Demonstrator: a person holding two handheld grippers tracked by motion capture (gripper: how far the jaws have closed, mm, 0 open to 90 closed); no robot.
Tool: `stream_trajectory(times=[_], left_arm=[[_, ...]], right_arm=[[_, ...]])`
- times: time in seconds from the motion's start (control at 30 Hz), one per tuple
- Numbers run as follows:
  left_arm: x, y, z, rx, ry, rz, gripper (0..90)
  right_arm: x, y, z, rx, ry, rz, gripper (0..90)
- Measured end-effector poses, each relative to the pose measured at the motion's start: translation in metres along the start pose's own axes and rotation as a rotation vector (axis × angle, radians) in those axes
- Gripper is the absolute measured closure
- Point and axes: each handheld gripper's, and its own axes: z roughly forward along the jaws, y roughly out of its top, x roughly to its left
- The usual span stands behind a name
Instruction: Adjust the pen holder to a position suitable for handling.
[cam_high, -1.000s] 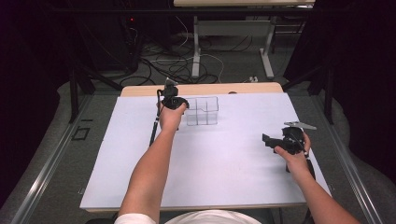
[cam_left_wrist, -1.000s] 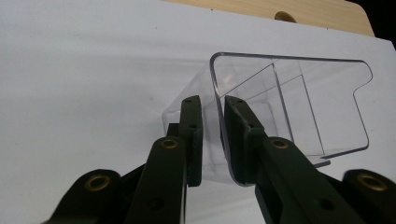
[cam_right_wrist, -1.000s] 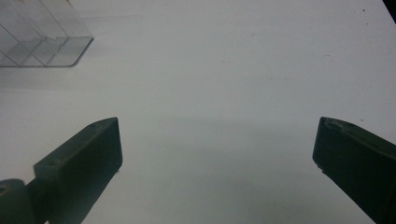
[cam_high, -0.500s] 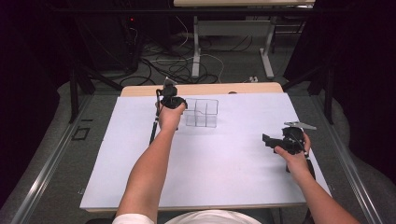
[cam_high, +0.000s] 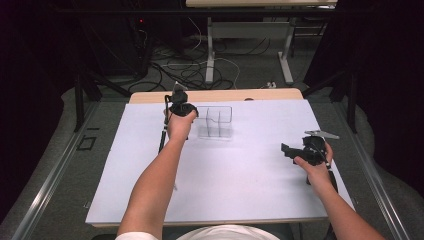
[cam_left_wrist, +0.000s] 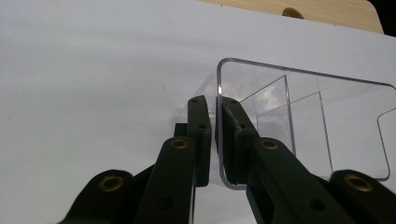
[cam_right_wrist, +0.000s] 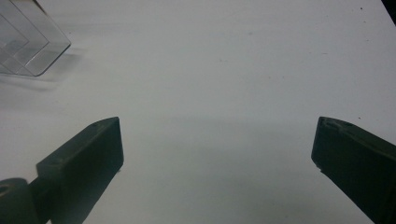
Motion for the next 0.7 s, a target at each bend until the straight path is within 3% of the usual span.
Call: stream_trajectory(times=[0.17, 0.33, 0.7], left_arm=[[-0.003, -0.005, -0.007, 0.013, -0.021, 0.005, 83.7], [-0.005, -0.015, -0.012, 0.032, -0.036, 0.039, 83.6], [0.006, -0.039, -0.023, 0.06, -0.062, 0.076, 83.2]], right_arm=[[0.0, 0.0, 0.0, -0.002, -0.002, 0.0, 1.7], [0.0, 0.0, -0.001, -0.003, -0.002, -0.001, 1.7], [0.0, 0.0, 0.0, 0.001, -0.004, 0.003, 1.8]])
